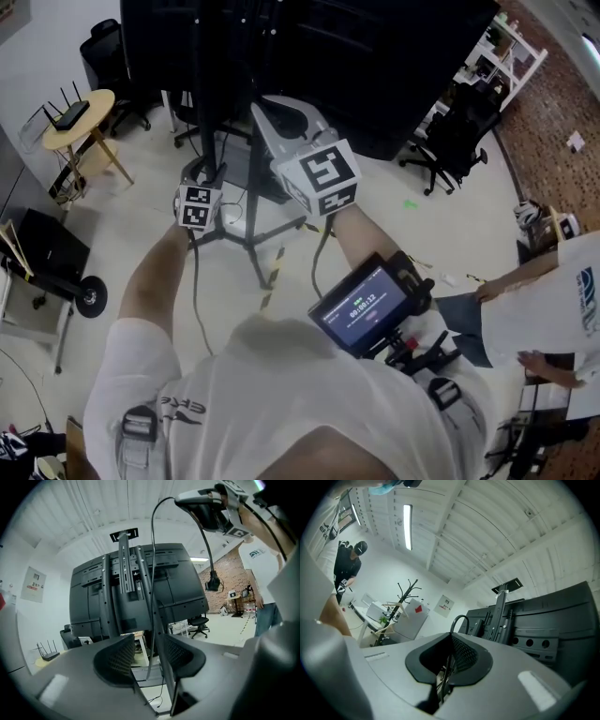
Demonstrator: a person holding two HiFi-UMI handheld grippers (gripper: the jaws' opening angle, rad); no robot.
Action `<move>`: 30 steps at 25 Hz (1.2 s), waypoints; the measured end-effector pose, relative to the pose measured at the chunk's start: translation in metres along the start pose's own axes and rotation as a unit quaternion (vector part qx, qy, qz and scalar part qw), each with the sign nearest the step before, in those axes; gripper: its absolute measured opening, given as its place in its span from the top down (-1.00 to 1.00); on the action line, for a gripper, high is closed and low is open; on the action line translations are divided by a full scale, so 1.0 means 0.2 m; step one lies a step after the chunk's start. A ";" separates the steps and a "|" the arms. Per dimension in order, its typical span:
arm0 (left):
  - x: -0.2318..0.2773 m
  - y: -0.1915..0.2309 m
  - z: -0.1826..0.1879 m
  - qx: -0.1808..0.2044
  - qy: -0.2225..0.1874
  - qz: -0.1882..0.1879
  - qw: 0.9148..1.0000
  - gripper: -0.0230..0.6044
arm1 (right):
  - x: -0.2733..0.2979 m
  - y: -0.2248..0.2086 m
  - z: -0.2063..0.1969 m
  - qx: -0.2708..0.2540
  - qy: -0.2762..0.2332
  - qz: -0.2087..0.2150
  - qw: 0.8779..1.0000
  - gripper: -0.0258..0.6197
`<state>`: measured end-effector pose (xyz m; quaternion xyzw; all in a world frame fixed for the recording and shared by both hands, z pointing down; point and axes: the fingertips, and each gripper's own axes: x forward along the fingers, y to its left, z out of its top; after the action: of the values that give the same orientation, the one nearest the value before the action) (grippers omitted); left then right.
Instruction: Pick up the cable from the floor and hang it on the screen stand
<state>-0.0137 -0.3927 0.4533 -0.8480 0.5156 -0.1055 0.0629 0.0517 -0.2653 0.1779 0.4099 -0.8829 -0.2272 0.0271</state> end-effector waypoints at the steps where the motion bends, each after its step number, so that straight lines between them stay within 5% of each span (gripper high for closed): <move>1: 0.03 -0.02 -0.01 0.004 0.003 -0.005 1.000 0.37 | -0.01 -0.02 0.02 -0.001 -0.003 -0.003 1.000 0.85; 14: 0.26 -0.18 -0.03 0.019 0.007 -0.028 0.999 0.38 | -0.20 -0.18 0.24 -0.014 -0.040 -0.028 0.999 0.85; 30: 0.31 -0.27 0.04 0.032 -0.013 -0.058 0.998 0.61 | -0.25 -0.29 0.28 -0.019 -0.051 -0.054 0.997 0.85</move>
<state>0.0616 -0.4235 0.4647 -0.8755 0.4607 -0.1140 0.0906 0.1130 -0.2389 0.1104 0.4444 -0.8553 -0.2654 -0.0228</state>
